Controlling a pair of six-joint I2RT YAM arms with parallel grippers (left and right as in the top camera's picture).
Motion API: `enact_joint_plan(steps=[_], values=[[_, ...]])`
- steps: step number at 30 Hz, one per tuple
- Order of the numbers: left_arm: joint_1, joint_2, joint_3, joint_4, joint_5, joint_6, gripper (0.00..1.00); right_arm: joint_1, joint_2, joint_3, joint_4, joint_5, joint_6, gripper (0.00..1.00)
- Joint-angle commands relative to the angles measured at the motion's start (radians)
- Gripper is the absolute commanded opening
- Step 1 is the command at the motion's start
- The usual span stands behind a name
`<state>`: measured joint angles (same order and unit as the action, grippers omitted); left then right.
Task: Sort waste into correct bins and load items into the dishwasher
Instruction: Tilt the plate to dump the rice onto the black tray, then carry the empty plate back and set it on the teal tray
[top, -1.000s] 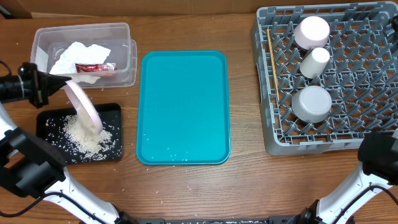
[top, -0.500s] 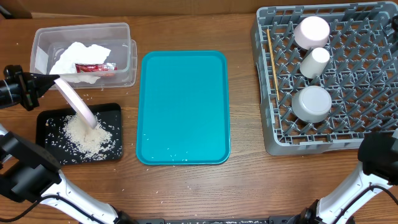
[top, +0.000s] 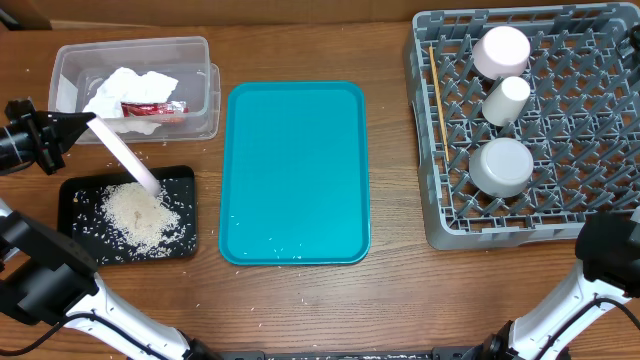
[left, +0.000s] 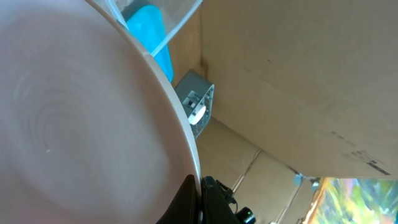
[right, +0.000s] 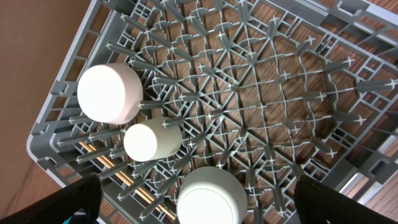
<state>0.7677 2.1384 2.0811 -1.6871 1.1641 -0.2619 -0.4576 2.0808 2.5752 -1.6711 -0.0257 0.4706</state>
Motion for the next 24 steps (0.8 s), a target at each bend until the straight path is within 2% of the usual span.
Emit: enact_joint_plan(steps=[1,6,13,21,24], values=[[0.006,0.008,-0.006,-0.003,-0.029,-0.016,0.04,-0.002,-0.006,0.016,0.002,-0.002,0.002,1.0],[-0.039,-0.049,-0.006,-0.003,-0.02,0.017,0.04,-0.002,-0.006,0.016,0.002,-0.002,0.002,1.0],[-0.17,-0.172,-0.006,-0.003,-0.229,0.003,0.04,-0.002,-0.006,0.016,0.002,-0.002,0.002,1.0],[-0.544,-0.261,-0.006,0.002,-0.415,-0.049,0.04,-0.002,-0.006,0.016,0.002,-0.002,0.002,1.0],[-0.695,-0.257,-0.006,0.04,-0.552,-0.095,0.04,-0.002,-0.006,0.016,0.002,-0.002,0.002,1.0]])
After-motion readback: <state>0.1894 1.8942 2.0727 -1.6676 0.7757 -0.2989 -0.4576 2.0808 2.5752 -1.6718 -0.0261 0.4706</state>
